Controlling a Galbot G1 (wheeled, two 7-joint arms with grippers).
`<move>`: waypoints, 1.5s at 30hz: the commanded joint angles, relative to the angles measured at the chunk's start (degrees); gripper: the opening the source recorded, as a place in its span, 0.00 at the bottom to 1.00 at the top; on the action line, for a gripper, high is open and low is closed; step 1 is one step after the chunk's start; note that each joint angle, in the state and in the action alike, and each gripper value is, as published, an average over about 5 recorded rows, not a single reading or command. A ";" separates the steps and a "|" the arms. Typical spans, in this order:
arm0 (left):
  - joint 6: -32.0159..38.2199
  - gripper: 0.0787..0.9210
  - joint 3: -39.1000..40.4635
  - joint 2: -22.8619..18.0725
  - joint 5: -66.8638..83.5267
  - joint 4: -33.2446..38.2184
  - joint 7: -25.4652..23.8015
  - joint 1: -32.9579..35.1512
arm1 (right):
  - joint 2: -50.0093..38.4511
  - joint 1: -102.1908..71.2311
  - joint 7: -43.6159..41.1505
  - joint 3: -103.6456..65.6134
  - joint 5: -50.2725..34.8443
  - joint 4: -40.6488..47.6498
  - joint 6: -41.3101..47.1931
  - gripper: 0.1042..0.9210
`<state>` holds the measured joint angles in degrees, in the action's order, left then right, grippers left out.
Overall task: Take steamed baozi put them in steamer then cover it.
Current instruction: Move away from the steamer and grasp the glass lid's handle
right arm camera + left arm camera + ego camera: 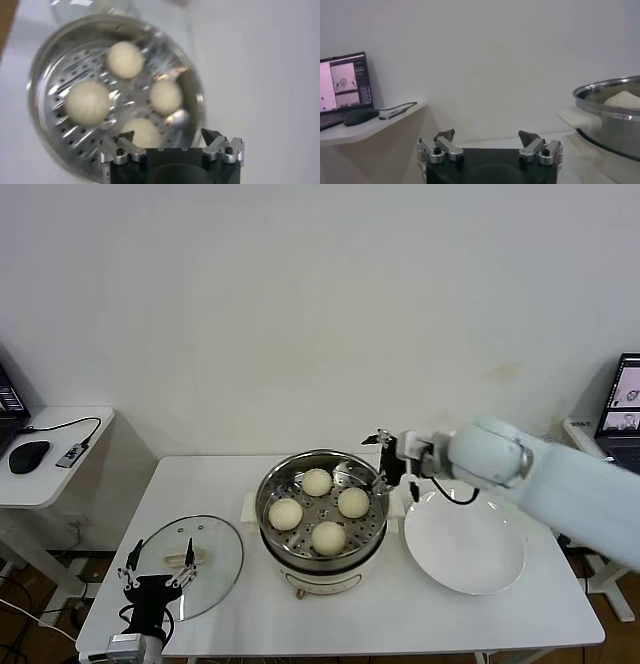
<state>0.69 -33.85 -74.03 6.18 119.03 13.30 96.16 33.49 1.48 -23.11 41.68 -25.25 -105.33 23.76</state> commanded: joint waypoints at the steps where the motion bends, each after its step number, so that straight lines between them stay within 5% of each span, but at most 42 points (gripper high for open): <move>1: 1.16 0.88 0.63 -0.60 -0.40 -0.20 -0.15 0.08 | -0.55 -51.89 13.87 -47.68 7.89 -2.74 -21.79 0.88; 9: 2.15 0.88 2.13 -1.81 -4.71 -1.94 1.86 0.18 | 28.80 -72.37 10.54 -75.41 17.94 1.32 -33.85 0.88; 15: 4.55 0.88 2.72 -1.93 -16.08 -4.47 4.05 0.00 | 42.63 -80.63 9.00 -86.60 21.85 -1.82 -35.61 0.88; 24: 4.98 0.88 -3.85 4.86 -46.17 -9.41 1.64 0.67 | 45.98 -91.18 17.68 -92.06 24.07 -6.74 -32.10 0.88; 33: 5.60 0.88 -9.95 5.15 -75.44 -11.05 3.98 9.45 | 45.40 -91.84 21.85 -98.52 22.05 -5.75 -29.88 0.88; 45: 3.21 0.88 -3.08 5.75 -83.38 -16.63 1.32 -1.54 | 46.17 -91.50 23.78 -98.79 22.17 -2.13 -31.33 0.88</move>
<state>4.84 -39.42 -69.19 -63.21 106.15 15.69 99.64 77.85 -87.22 -1.47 -53.37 -3.60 -108.55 -7.19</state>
